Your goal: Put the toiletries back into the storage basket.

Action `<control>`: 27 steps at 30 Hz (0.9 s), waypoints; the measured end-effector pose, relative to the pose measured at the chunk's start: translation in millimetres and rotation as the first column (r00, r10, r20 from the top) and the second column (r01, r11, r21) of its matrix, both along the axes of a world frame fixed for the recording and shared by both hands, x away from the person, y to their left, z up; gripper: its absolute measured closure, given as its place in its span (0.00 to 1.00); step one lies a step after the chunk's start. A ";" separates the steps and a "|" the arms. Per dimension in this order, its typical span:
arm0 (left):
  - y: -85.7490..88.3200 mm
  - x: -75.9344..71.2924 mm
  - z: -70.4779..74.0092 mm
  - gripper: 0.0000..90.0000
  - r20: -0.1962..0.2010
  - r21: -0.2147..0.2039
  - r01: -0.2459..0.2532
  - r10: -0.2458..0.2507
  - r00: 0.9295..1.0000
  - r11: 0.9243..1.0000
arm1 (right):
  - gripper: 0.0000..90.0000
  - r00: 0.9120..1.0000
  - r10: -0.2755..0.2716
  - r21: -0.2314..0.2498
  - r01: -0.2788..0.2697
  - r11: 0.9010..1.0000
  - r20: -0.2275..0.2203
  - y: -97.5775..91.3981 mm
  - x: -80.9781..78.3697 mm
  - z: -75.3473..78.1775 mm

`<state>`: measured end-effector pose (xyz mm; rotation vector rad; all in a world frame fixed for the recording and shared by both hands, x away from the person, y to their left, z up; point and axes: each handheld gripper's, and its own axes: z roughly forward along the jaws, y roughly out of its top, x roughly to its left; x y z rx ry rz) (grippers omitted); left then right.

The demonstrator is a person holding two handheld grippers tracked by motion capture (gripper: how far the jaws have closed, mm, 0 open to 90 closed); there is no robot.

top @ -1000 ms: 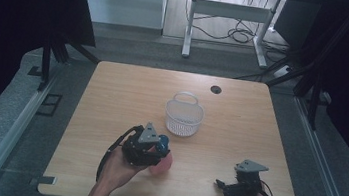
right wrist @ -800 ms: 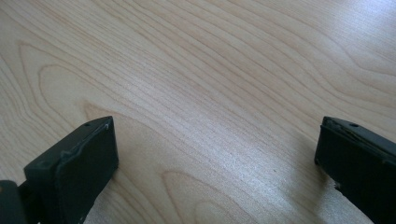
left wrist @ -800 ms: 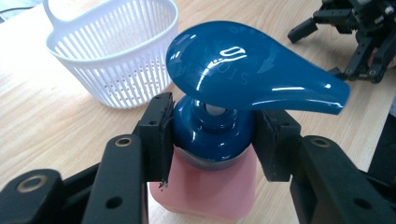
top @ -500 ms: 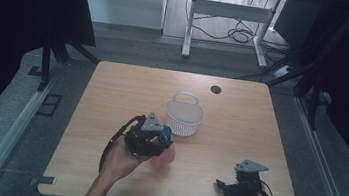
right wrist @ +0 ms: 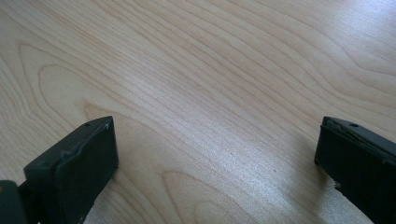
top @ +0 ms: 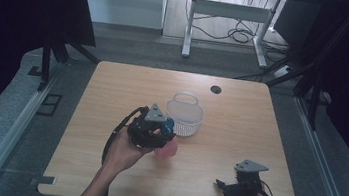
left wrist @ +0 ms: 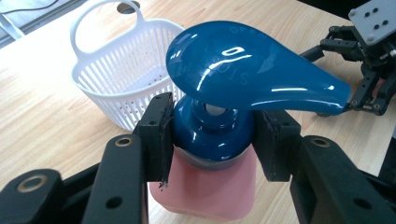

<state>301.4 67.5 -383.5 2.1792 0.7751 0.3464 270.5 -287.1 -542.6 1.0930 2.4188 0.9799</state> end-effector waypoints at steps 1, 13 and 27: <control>-0.4 0.9 1.3 0.58 0.000 0.001 -0.002 0.002 1.000 1.000 | 0.00 1.000 0.000 -0.001 0.000 1.000 0.000 0.0 0.0 0.0; -4.7 12.1 14.2 0.58 0.006 -0.002 -0.007 0.007 1.000 1.000 | 0.00 1.000 0.000 0.000 0.000 1.000 0.000 0.0 0.0 0.0; -12.1 25.2 34.6 0.58 0.009 0.001 -0.007 0.007 1.000 1.000 | 0.00 1.000 0.000 -0.001 0.000 1.000 0.000 0.0 0.0 0.1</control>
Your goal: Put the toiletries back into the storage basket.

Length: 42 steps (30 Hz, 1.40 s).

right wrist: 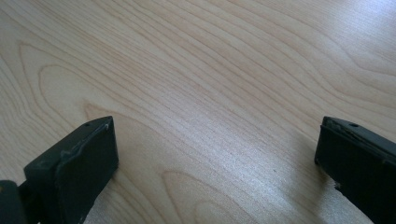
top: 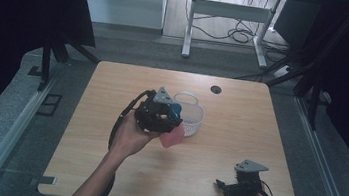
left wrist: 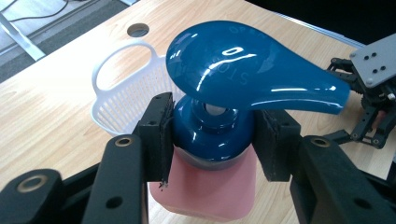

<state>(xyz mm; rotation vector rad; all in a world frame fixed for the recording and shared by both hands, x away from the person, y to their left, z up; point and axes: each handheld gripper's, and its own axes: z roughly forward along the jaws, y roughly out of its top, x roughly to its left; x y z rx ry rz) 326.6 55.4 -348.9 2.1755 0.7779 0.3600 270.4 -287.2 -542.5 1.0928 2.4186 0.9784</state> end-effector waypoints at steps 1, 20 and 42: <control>-1.4 1.8 3.0 0.58 0.001 -0.003 0.000 0.000 1.000 1.000 | 0.00 1.000 0.001 0.001 -0.001 1.000 0.000 0.0 0.0 0.0; -13.2 23.2 25.6 0.59 0.011 -0.004 -0.002 0.002 1.000 1.000 | 0.00 1.000 0.000 0.002 0.000 1.000 0.000 0.1 0.0 -0.1; -40.8 64.9 31.5 0.58 0.035 -0.004 -0.061 0.061 0.998 0.998 | 0.00 1.000 0.001 0.005 -0.001 1.000 0.000 0.2 0.0 -0.2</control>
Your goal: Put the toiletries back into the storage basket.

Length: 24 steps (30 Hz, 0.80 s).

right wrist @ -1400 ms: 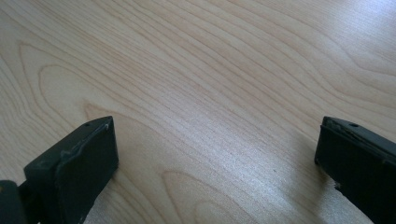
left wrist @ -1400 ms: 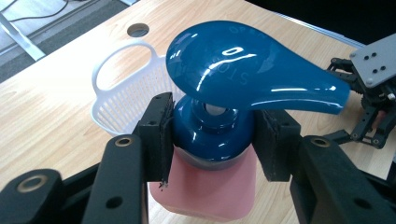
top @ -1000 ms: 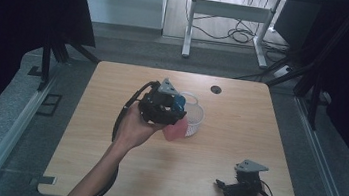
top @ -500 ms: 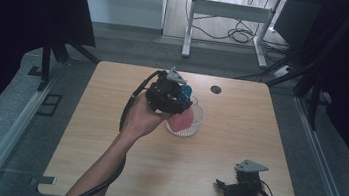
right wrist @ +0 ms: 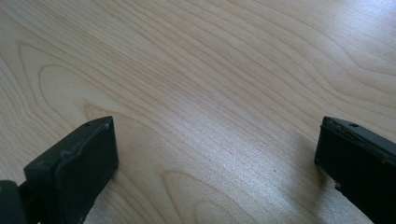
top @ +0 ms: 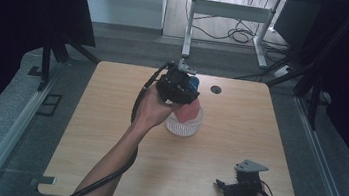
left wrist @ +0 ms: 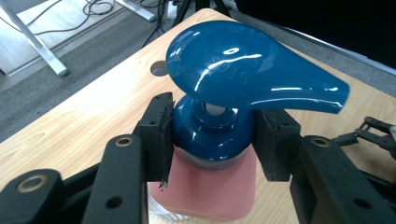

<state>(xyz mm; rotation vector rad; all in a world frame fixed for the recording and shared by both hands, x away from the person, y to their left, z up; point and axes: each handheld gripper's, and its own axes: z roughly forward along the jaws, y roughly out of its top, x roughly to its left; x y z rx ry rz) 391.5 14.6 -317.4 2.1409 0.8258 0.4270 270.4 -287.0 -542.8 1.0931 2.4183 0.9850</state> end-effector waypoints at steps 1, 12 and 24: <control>0.0 0.0 0.0 0.58 0.000 0.000 0.000 0.000 1.000 1.000 | 0.00 1.000 0.000 0.000 0.000 1.000 0.000 0.0 0.0 0.0; -8.3 16.3 -16.6 0.58 0.002 -0.001 -0.045 0.045 0.999 0.999 | 0.00 1.000 0.000 0.000 0.000 1.000 0.001 0.2 -0.1 -0.1; -9.0 26.5 -35.2 0.58 -0.011 0.012 -0.078 0.079 0.997 0.997 | 0.00 1.000 0.004 -0.001 -0.004 1.000 0.001 0.1 -0.2 0.1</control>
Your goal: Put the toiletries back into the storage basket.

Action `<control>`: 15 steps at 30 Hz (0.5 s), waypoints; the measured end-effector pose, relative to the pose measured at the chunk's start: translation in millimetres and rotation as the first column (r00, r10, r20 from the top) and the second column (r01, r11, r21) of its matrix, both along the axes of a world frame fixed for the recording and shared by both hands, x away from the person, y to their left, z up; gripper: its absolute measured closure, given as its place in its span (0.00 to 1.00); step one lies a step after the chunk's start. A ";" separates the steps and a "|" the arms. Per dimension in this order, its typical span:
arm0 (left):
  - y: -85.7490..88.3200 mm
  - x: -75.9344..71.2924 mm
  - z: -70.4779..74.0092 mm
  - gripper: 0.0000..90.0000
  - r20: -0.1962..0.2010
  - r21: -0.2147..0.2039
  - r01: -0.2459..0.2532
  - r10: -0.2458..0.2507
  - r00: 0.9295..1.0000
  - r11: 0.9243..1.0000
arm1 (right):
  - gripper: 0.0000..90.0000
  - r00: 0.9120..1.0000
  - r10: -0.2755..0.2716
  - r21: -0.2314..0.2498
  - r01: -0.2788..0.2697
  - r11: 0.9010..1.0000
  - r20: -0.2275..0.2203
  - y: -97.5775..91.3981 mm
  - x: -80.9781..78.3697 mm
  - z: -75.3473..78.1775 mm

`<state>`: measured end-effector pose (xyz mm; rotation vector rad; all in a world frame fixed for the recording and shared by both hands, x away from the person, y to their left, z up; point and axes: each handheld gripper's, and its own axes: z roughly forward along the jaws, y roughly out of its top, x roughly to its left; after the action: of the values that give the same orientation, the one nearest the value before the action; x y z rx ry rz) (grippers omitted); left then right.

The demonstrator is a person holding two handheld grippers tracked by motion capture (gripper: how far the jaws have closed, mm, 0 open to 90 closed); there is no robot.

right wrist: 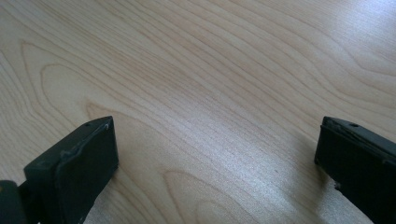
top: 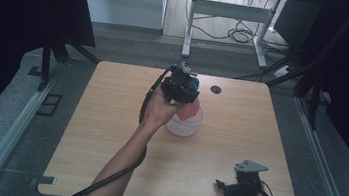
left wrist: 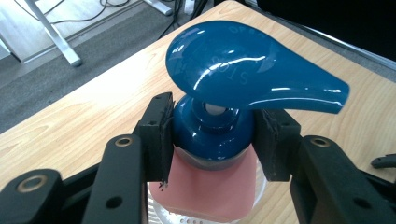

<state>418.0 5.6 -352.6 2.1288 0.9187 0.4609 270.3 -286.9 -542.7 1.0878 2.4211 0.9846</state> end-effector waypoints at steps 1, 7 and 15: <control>-0.6 1.3 -3.7 0.59 -0.002 -0.003 -0.004 0.004 1.000 1.000 | 0.00 1.000 0.000 0.000 0.000 1.000 -0.001 0.0 0.0 0.0; -3.0 4.1 -15.9 0.59 -0.015 0.000 -0.010 0.010 1.000 1.000 | 0.00 1.000 0.002 0.000 -0.002 1.000 0.000 0.0 -0.1 0.1; -4.4 6.6 -31.8 0.58 -0.031 0.001 -0.020 0.020 0.999 1.000 | 0.00 1.000 0.006 -0.001 -0.006 1.000 -0.001 0.0 -0.1 0.1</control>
<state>424.6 1.2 -384.4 2.1344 0.9578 0.4388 270.1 -286.8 -542.6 1.0811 2.4270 0.9848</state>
